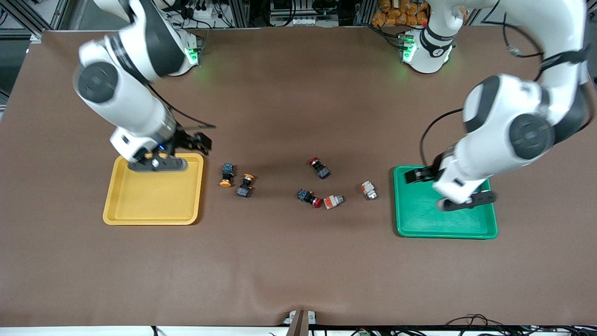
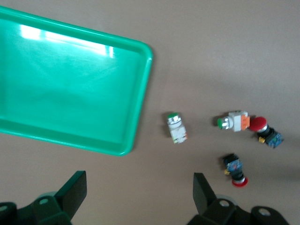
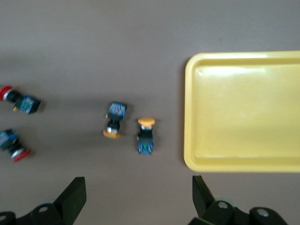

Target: Place green and yellow buttons in trays

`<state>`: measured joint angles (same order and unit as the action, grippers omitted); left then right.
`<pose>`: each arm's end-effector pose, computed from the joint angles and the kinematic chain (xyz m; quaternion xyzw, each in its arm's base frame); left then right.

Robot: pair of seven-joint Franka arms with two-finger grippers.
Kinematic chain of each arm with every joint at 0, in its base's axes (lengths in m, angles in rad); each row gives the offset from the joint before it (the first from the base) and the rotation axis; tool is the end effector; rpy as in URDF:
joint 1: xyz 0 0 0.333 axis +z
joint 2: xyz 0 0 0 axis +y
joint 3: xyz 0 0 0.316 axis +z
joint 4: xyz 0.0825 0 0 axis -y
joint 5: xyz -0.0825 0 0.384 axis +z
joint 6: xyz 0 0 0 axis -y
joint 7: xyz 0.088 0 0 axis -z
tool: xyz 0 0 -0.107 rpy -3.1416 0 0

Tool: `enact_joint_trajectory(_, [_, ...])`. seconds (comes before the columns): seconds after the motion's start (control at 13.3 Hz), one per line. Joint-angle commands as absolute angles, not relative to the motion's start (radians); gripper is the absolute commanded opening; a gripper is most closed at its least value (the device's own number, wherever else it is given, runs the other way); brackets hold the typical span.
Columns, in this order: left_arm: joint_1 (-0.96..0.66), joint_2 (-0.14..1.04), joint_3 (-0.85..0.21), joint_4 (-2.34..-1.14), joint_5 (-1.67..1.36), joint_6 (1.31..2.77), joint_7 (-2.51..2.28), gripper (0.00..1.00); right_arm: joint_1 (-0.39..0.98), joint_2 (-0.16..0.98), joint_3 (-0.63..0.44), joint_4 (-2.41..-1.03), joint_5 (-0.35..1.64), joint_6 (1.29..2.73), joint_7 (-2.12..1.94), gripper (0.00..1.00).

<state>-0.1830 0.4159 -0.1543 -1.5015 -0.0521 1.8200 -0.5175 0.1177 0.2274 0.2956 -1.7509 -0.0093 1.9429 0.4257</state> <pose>0.6347 -0.2119 0.4240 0.9921 0.1023 -0.0655 0.0320 0.5727 0.2378 0.4414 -0.9995 0.0076 0.0233 0.0209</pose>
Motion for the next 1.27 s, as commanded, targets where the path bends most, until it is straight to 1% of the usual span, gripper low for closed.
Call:
enact_joint_trajectory(0.0, [-0.202,0.472,-0.152,-1.494,-0.057,1.87,-0.583,1.0,0.15,0.303,0.298,-1.736,-0.064,2.015,0.505,1.0])
enact_joint_trajectory(0.38, [-0.242,0.561,-0.149,-1.503,-0.054,1.956,-0.658,1.0,0.201,0.414,0.295,-1.738,-0.138,2.166,0.616,1.0])
enact_joint_trajectory(0.67, [-0.252,0.58,-0.149,-1.566,-0.052,2.057,-0.673,1.0,0.213,0.529,0.288,-1.741,-0.169,2.321,0.641,1.0])
enact_joint_trajectory(0.75, [-0.258,0.581,-0.149,-1.58,-0.052,2.071,-0.678,1.0,0.216,0.544,0.287,-1.741,-0.176,2.336,0.641,1.0])
enact_joint_trajectory(0.9, [-0.264,0.592,-0.149,-1.603,-0.031,2.077,-0.683,1.0,0.224,0.543,0.287,-1.772,-0.179,2.345,0.682,1.0])
enact_joint_trajectory(0.97, [-0.265,0.594,-0.149,-1.618,-0.023,2.077,-0.696,1.0,0.25,0.537,0.285,-1.785,-0.181,2.345,0.728,1.0])
enact_joint_trajectory(1.2, [-0.284,0.626,-0.147,-1.631,-0.015,2.08,-0.722,1.0,0.268,0.541,0.284,-1.825,-0.245,2.367,0.795,1.0])
